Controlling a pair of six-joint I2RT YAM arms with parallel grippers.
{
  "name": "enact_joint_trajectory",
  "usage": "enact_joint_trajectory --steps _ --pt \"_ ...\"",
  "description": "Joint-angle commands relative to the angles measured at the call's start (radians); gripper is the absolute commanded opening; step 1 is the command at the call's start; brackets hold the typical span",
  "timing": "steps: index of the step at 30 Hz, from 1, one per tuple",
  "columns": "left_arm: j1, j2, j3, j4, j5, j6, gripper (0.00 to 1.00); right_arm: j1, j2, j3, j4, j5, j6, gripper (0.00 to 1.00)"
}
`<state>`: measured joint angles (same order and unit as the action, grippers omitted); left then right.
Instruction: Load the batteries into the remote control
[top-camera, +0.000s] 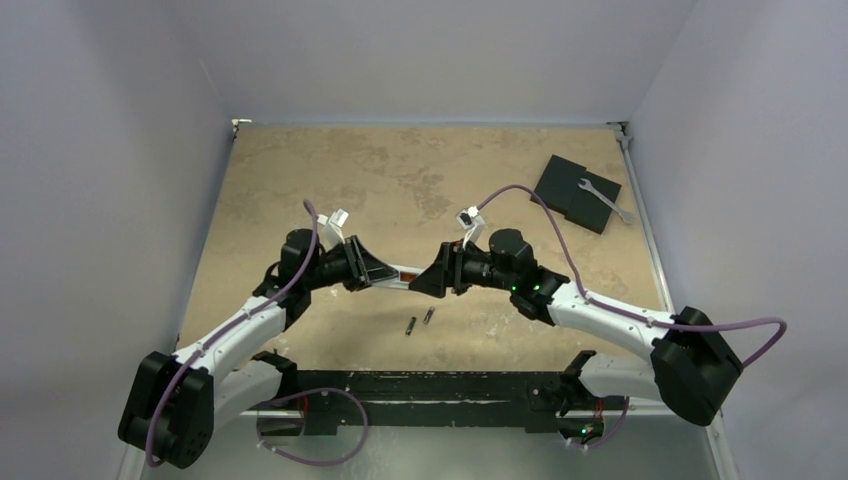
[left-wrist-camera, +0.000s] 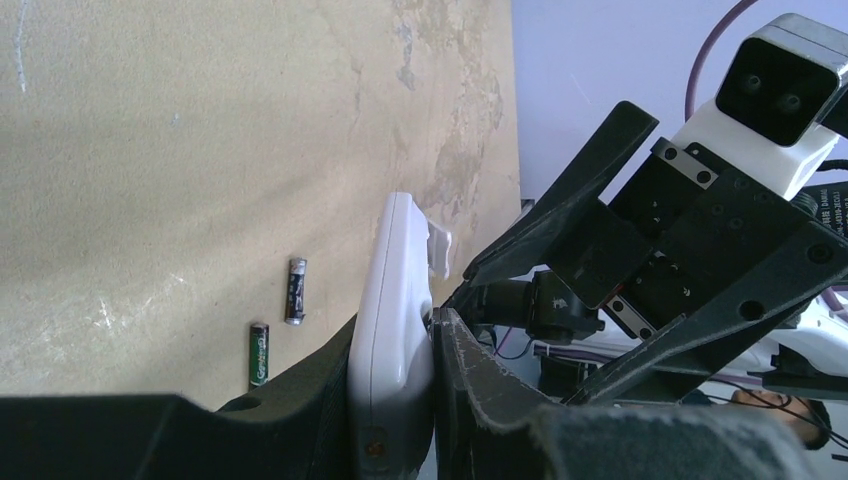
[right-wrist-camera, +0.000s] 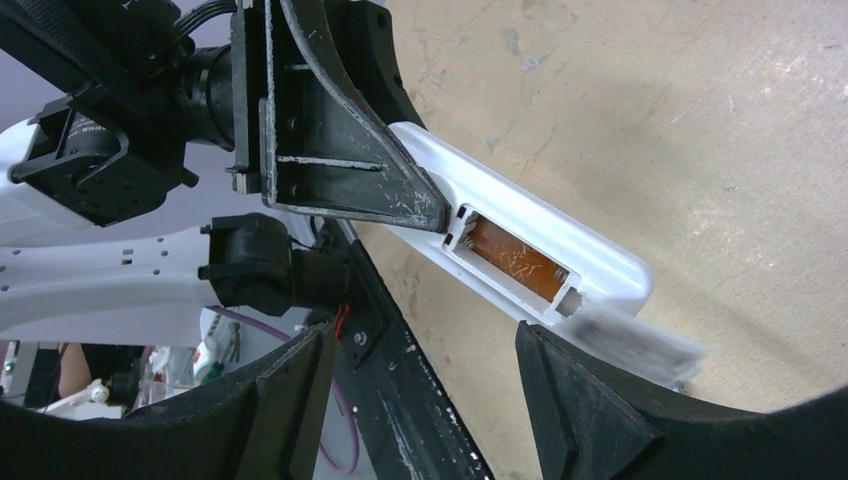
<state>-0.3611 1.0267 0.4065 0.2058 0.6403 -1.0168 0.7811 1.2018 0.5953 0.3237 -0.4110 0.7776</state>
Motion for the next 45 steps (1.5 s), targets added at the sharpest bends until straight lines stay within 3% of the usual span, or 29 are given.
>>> enact_joint_trajectory --steps 1,19,28,33,37,45 --pt "-0.004 -0.002 0.054 -0.008 -0.019 0.049 0.0 0.005 0.001 -0.004 0.047 0.008 -0.008 0.74" --pt "-0.004 -0.01 0.123 -0.163 -0.105 0.169 0.0 -0.016 -0.03 0.011 -0.035 0.028 -0.058 0.75" --pt "-0.004 -0.019 0.178 -0.291 -0.101 0.239 0.0 -0.019 -0.077 0.047 -0.181 0.096 -0.151 0.75" --pt "-0.004 -0.027 0.213 -0.383 -0.098 0.285 0.0 -0.018 -0.069 0.118 -0.347 0.167 -0.267 0.74" --pt "-0.004 -0.043 0.23 -0.446 -0.106 0.309 0.0 -0.012 -0.049 0.161 -0.44 0.186 -0.314 0.69" --pt "-0.004 -0.081 0.244 -0.562 -0.159 0.335 0.0 0.151 0.068 0.236 -0.544 0.378 -0.34 0.63"
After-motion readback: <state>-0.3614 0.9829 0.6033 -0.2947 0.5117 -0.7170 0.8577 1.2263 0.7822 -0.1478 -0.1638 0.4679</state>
